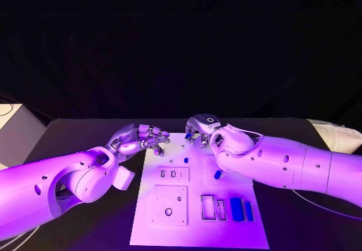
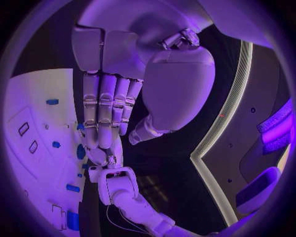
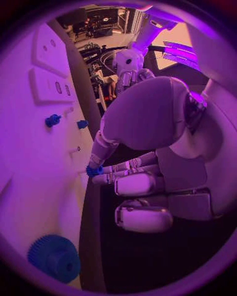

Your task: Assemble the parts on the task board

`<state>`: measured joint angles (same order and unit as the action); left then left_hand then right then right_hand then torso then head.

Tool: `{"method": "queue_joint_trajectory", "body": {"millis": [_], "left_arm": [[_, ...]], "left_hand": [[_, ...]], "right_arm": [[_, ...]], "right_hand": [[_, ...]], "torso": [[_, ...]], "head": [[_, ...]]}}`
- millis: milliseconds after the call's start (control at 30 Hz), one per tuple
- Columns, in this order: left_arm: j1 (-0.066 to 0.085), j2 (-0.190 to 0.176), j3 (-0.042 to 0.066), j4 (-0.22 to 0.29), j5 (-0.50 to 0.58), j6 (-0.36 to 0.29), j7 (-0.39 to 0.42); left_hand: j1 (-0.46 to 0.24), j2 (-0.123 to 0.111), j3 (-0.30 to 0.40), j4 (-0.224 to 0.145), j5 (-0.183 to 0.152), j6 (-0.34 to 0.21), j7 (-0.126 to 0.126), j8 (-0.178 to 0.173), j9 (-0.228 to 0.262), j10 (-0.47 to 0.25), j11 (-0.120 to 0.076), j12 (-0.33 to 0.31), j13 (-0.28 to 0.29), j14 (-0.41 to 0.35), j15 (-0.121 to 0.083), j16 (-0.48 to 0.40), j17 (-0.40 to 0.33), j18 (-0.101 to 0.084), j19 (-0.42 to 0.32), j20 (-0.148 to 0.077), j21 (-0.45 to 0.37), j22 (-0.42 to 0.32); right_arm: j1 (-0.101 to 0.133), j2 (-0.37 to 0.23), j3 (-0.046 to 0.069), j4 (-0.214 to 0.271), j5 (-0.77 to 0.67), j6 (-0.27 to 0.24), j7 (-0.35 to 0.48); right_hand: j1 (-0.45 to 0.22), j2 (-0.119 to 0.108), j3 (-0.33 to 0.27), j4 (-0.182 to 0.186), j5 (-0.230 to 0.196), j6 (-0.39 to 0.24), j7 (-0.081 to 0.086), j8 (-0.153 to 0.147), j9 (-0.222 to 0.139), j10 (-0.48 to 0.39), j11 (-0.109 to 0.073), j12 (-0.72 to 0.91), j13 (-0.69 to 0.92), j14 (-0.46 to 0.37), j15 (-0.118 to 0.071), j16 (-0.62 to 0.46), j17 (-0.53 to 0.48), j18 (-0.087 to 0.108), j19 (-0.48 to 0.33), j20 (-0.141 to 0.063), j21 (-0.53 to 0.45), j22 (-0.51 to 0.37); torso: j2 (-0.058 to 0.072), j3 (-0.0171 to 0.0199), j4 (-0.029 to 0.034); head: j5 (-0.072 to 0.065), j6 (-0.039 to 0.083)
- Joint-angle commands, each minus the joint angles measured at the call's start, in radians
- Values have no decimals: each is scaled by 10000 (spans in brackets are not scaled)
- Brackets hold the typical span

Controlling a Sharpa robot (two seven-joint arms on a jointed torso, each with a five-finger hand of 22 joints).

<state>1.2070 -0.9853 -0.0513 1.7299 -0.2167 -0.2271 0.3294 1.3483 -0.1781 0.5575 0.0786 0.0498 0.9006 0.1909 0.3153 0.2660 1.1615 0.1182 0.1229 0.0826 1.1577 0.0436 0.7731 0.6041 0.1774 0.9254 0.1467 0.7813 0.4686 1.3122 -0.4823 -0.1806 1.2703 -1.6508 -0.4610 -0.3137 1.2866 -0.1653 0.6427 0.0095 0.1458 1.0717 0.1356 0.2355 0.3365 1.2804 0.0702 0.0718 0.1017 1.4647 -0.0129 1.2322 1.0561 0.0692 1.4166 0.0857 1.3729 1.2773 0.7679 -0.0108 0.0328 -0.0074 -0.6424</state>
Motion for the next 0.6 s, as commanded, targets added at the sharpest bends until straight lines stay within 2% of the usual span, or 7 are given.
{"method": "queue_joint_trajectory", "body": {"millis": [33,167,400,600], "left_arm": [[16,17,7,29,37,217,63],[19,21,7,29,37,219,62],[21,29,8,23,37,225,59],[27,23,9,31,37,226,56]], "left_hand": [[-88,40,43,8,19,-65,-6,52,10,-14,19,-45,10,-70,28,70,12,33,-85,-9,36,10],[-88,40,43,8,19,-65,-6,52,10,-14,19,-45,10,-70,28,70,12,33,-85,-9,36,10],[-88,40,43,8,19,-65,-6,52,10,-14,19,-45,10,-70,28,70,12,33,-85,-9,36,10],[-108,38,55,-1,18,-74,-1,56,21,-20,24,-49,14,-91,34,79,20,32,-109,-5,60,27]], "right_arm": [[0,56,7,-82,-19,112,-70],[-1,120,6,-141,-10,135,-51],[-2,196,7,-201,-4,185,-28],[-2,255,6,-284,13,255,7]], "right_hand": [[-89,15,29,59,41,-3,-69,36,34,170,-108,8,15,124,-71,21,-29,-52,72,-5,44,5],[-89,15,29,59,41,-3,-69,36,34,170,-108,8,15,124,-71,21,-29,-52,72,-5,44,5],[-105,2,27,64,46,-13,-68,38,42,168,-106,4,15,122,-69,23,-31,-49,65,-4,37,-4],[-113,-10,25,66,50,-20,-68,38,47,167,-106,1,16,118,-69,15,-44,-50,66,-3,39,0]], "torso": [[12,-7,2],[15,0,-12],[22,-6,1],[27,4,-1]], "head": [[11,-17],[43,-29],[51,-62],[75,-93]]}}
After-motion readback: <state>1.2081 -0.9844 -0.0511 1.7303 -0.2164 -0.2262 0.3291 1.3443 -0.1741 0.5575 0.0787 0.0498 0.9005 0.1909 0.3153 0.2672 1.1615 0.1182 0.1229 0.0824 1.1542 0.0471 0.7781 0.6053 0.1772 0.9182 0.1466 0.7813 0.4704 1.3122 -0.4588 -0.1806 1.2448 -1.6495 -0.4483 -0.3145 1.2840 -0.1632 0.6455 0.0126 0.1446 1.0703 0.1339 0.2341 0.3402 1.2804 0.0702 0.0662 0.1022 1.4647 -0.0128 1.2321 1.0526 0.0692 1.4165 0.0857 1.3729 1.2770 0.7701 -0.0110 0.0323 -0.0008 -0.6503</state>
